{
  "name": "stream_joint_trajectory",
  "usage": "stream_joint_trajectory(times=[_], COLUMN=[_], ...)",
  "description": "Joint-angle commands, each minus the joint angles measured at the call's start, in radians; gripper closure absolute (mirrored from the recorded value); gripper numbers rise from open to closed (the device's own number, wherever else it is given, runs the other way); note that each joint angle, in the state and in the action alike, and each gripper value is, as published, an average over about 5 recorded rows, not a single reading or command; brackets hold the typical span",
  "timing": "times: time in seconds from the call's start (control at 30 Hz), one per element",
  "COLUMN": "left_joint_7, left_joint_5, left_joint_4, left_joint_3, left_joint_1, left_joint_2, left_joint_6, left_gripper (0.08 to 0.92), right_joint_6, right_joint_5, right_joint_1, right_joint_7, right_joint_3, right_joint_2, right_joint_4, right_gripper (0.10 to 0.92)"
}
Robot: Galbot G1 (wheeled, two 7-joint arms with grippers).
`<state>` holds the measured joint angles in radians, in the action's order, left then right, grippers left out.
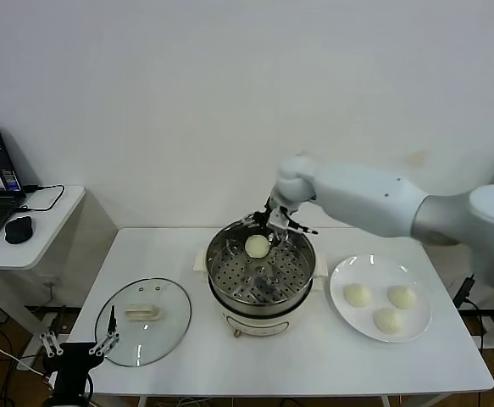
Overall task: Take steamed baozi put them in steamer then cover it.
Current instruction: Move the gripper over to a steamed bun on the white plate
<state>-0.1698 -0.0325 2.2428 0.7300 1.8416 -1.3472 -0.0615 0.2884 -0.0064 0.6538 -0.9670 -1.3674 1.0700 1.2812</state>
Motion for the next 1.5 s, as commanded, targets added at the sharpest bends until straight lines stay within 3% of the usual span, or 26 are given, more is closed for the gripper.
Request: stream_joint_trajectory(times=[0.03, 0.33, 0.63, 1.03, 1.5], left_joint_7=[0.001, 0.004, 0.005, 0.004, 0.011], left_joint_5=[0.001, 0.004, 0.008, 0.005, 0.012], left_joint_4=[0.012, 0.023, 0.01, -0.019, -0.034], left_joint_3=[-0.001, -0.019, -0.017, -0.026, -0.011], left_joint_1=[0.0, -0.008, -0.011, -0.03, -0.035], left_joint_2=[0.004, 0.029, 0.051, 0.038, 0.044], left_joint_6=[0.002, 0.005, 0.005, 0.006, 0.015], left_gripper=[0.177, 0.177, 0.177, 0.177, 0.177], right_joint_6=[-0.364, -0.609, -0.648, -0.564, -0.548], right_joint_5=[0.253, 0.285, 0.163, -0.033, -0.086], right_joint_1=[0.286, 0.286, 0.059, -0.531, -0.685], right_joint_7=[-0.134, -0.085, -0.001, 0.018, 0.023], right_joint_3=[-0.139, -0.218, -0.132, 0.372, 0.483], right_joint_2=[-0.313, -0.624, -0.708, -0.589, -0.407], right_joint_4=[0.357, 0.499, 0.473, 0.181, -0.009], right_gripper=[0.203, 0.203, 0.203, 0.203, 0.202])
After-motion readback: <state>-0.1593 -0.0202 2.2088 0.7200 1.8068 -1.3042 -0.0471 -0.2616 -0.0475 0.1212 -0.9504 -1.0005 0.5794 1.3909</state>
